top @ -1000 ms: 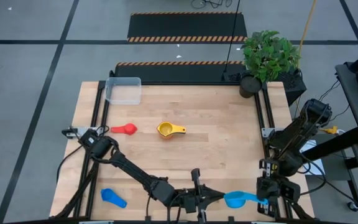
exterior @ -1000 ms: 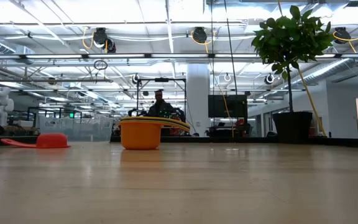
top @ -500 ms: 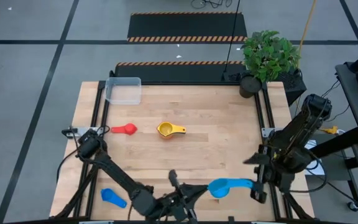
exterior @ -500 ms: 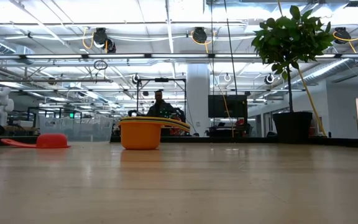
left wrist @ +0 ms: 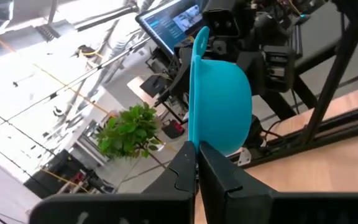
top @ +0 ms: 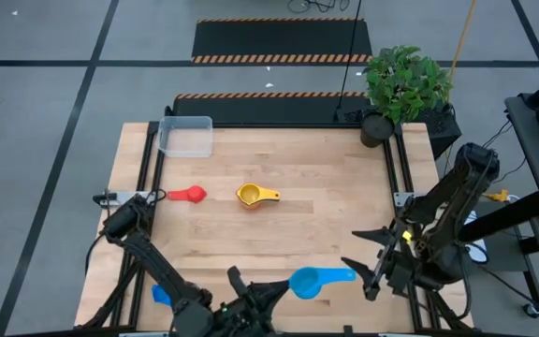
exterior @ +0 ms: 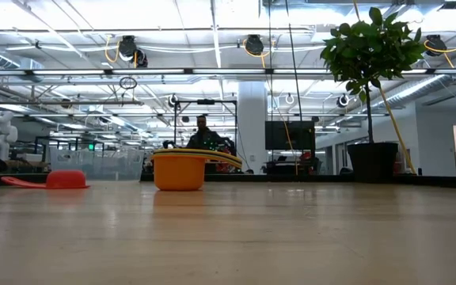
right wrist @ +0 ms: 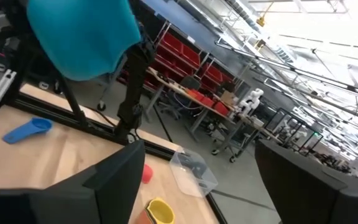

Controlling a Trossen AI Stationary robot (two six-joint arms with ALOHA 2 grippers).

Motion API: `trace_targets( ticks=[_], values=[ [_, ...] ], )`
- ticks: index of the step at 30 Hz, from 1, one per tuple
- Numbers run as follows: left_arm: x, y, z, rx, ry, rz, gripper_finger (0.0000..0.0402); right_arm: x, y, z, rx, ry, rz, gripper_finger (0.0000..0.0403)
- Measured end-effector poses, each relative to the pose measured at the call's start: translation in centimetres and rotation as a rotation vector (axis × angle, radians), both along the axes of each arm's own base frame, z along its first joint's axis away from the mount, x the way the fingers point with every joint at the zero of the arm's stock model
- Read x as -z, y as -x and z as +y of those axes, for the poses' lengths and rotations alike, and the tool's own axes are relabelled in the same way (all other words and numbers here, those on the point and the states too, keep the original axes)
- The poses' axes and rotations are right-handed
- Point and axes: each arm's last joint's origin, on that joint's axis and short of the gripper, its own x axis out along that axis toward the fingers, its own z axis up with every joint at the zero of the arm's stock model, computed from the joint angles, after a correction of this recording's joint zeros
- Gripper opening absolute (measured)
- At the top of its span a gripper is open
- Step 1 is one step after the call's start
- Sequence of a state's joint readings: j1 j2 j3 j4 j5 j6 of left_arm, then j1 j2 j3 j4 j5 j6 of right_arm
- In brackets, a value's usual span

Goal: Nest measuring cups in basket
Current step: Stack the light blue measuring cup on top of the yellow measuring cup

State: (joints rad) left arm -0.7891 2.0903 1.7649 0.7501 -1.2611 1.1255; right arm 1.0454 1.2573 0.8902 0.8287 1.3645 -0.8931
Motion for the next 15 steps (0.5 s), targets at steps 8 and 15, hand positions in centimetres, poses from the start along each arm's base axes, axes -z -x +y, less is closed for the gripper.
trace_targets(
  ticks=[8, 15],
  values=[
    [0.8, -0.3, -0.1, -0.01, -0.075, 0.08, 0.0004, -0.6, 0.6, 1.1, -0.04, -0.014, -0.006, 0.0293],
    [3.2, -3.0, 2.6, -0.082, -0.048, 0.174, 0.0004, -1.5, 2.3, 2.1, -0.1, -0.093, -0.026, 0.0293]
  ],
)
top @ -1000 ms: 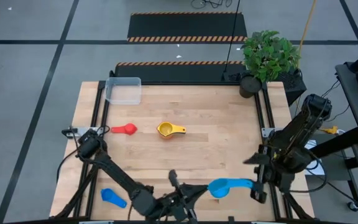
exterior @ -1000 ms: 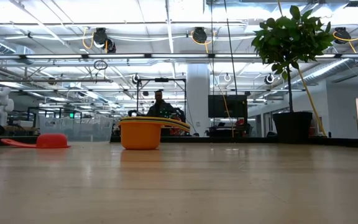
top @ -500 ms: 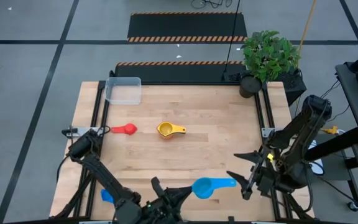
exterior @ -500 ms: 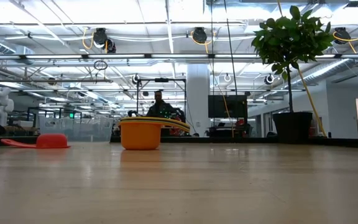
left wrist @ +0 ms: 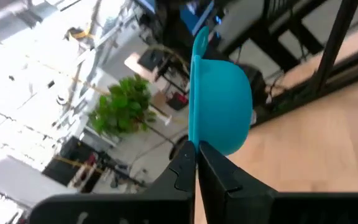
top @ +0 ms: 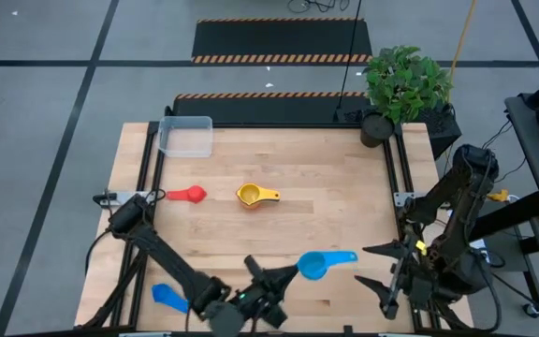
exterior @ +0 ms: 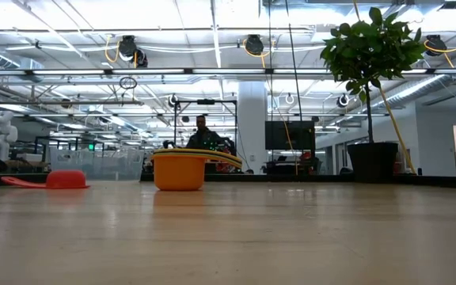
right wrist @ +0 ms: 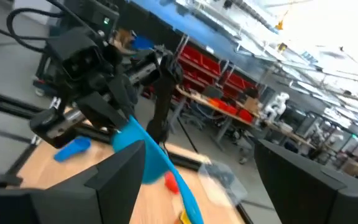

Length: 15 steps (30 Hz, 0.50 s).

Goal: Nest measuring cups in basket
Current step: Stack the light blue measuring cup on top of the yellow measuring cup

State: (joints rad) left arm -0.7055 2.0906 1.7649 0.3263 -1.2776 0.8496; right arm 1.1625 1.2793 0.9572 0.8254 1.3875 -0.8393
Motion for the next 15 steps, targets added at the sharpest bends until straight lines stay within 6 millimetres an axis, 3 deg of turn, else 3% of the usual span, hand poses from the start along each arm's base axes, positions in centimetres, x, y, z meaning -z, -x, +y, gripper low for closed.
trace_targets(
  ticks=[7, 15],
  values=[
    [1.9, -1.4, 3.6, 0.015, 0.124, 0.112, 0.0006, -0.1, 1.8, 0.5, 0.024, -0.011, 0.041, 0.0293],
    [4.3, -2.7, 8.5, -0.034, 0.335, 0.236, 0.0007, -0.1, 1.6, 0.4, 0.025, -0.117, 0.012, 0.0293]
  ],
)
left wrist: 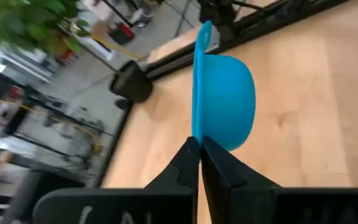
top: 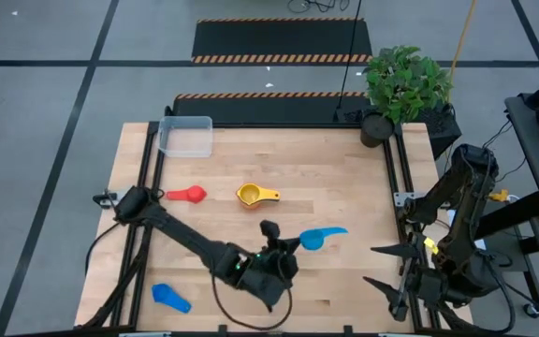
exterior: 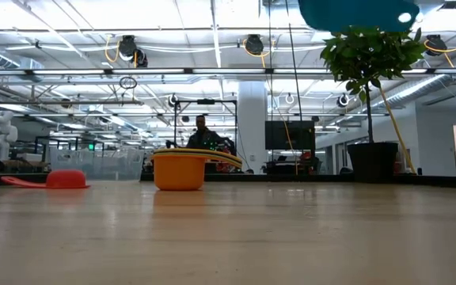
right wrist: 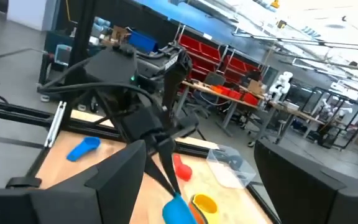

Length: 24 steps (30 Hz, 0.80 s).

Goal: Nest measuring cups in basket
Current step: Stack the light blue measuring cup on top of the yellow measuring cup

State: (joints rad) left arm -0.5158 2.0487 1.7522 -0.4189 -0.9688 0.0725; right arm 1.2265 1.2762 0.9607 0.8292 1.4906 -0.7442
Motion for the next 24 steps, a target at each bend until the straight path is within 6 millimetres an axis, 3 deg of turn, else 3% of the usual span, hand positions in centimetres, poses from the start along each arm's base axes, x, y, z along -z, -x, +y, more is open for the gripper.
trace_targets(
  ticks=[6, 11, 18, 24],
  values=[
    [2.4, -0.3, 1.8, 0.009, 0.011, 0.057, 0.0006, 1.4, -1.8, -0.8, 0.015, 0.063, -0.003, 0.0293],
    [3.4, 1.0, 3.5, -0.035, 0.036, 0.062, 0.0004, 2.3, -3.4, -1.5, -0.034, 0.033, -0.047, 0.0293],
    [2.5, 5.5, 4.6, -0.035, 0.067, -0.02, 0.0004, 3.3, -5.1, -2.2, -0.135, -0.004, -0.043, 0.0293],
    [3.2, 11.0, 5.1, -0.01, 0.128, -0.129, 0.0004, 5.1, -8.8, -4.2, -0.333, -0.157, 0.046, 0.0293]
  ],
)
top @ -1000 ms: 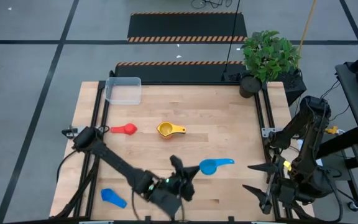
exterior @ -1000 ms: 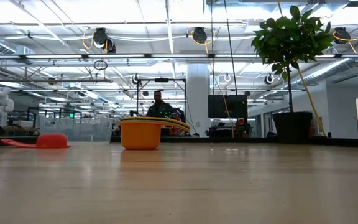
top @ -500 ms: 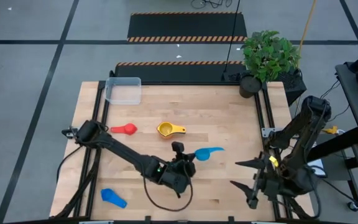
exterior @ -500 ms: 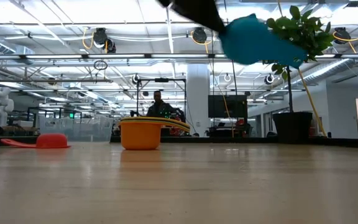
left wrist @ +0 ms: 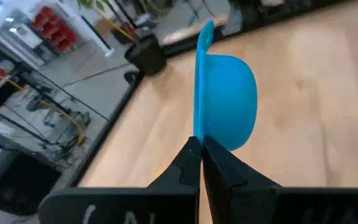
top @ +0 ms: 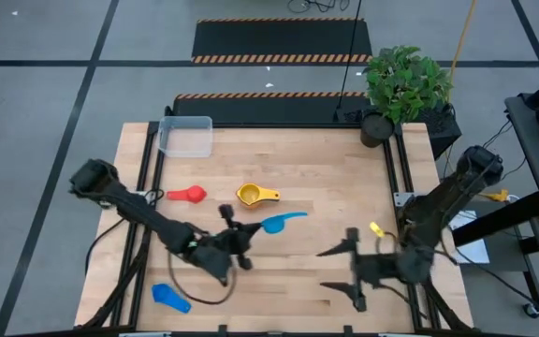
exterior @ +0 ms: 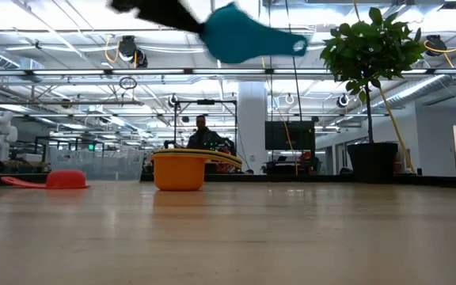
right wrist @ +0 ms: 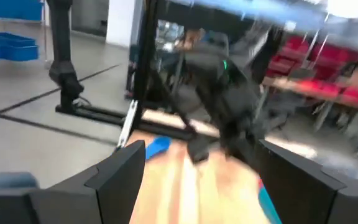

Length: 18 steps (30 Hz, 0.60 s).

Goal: Nest measuring cups in basket
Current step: Stack the light blue measuring cup on top of the yellow measuring cup

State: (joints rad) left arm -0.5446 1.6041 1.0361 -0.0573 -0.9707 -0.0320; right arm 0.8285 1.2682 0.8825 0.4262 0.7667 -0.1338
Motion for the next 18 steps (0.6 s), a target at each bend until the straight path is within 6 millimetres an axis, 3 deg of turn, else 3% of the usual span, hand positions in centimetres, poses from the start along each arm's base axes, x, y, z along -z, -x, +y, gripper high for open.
trace_targets(
  ticks=[6, 18],
  values=[
    [0.1, 3.4, -0.6, 0.036, -0.013, -0.075, 0.0005, 1.7, -2.3, -2.6, 0.106, 0.006, 0.125, 0.0293],
    [-1.0, 4.1, -2.4, 0.095, -0.04, -0.154, 0.0003, 2.7, -3.2, -3.9, 0.231, 0.084, 0.178, 0.0293]
  ],
)
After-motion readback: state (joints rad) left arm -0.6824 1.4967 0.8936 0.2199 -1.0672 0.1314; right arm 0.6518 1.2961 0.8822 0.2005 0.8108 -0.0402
